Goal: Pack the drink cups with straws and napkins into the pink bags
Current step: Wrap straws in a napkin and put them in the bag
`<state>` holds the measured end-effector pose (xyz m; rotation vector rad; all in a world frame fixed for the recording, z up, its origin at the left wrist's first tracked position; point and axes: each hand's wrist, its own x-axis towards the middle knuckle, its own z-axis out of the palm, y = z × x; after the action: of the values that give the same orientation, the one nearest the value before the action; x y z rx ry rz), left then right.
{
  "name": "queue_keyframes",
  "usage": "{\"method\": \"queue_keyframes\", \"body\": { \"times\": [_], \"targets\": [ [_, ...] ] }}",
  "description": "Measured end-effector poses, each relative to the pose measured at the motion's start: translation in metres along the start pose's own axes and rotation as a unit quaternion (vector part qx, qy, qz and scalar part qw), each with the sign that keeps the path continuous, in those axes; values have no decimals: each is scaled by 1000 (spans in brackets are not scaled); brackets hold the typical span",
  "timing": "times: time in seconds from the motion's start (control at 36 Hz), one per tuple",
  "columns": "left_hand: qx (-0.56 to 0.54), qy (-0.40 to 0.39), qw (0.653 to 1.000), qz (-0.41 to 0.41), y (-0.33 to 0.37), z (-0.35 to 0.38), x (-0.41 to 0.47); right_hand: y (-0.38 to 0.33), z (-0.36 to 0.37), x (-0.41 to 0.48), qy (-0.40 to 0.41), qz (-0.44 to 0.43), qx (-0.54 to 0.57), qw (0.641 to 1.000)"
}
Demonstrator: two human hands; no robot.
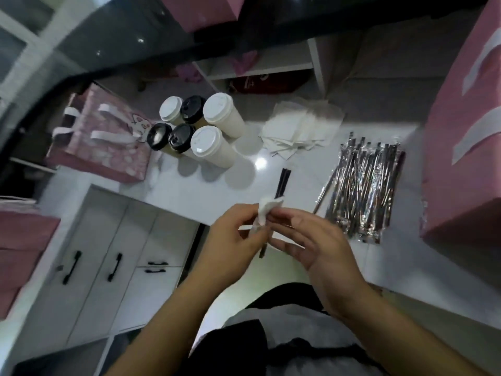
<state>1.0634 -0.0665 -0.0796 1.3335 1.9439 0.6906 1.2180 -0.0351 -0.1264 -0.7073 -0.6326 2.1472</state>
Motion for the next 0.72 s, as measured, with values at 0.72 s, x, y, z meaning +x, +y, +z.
{"method": "queue_keyframes", "body": {
  "times": [0.72],
  "targets": [
    [-54, 42, 996, 56, -264, -268, -91, 176, 284, 98, -216, -142, -809, 527]
  ]
}}
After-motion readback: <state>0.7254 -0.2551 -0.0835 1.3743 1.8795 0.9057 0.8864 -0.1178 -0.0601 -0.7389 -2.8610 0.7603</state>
